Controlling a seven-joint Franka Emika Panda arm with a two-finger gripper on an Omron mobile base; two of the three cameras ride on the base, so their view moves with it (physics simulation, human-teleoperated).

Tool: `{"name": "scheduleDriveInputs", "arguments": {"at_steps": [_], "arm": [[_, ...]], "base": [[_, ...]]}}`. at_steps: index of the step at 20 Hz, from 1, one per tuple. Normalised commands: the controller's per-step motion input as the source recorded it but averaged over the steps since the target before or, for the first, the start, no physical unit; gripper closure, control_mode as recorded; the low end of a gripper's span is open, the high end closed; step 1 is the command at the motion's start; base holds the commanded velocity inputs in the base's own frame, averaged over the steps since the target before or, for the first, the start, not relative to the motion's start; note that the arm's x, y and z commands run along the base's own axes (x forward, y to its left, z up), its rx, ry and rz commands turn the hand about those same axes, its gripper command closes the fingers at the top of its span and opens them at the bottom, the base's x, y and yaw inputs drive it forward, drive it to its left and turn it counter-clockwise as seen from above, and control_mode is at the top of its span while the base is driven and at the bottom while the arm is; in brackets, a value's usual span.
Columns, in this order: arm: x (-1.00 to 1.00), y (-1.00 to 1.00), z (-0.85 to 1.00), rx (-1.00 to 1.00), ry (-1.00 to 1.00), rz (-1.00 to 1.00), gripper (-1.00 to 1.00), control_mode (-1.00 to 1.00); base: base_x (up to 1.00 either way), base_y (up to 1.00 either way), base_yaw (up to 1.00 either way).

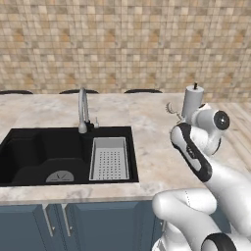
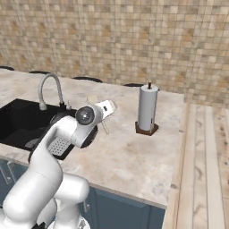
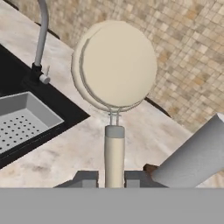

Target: Grab the spray bottle from the cabinet, then place it next to the cutting board for sanitizing. Then grab the dish brush from the countertop next to the sink and place it next to the cutting board.

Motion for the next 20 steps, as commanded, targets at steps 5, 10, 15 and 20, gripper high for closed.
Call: {"name": "scheduleDriveInputs", "arguments": {"at_steps": [5, 10, 15, 20], "arm": [[-0.31, 0.0, 1.0, -0.07, 0.21, 0.0, 1.0, -1.0], [-0.35, 0.0, 1.0, -0.06, 0.25, 0.0, 1.0, -1.0], [-0.48, 0.0, 0.92, -0.02, 0.13, 0.0, 1.0, -1.0], [-0.7, 0.0, 0.33, 0.05, -0.12, 0.0, 1.0, -1.0]], "base": [[0.0, 0.0, 0.0], [0.0, 0.0, 0.0], [0.0, 0.0, 0.0], [0.0, 0.0, 0.0]]}}
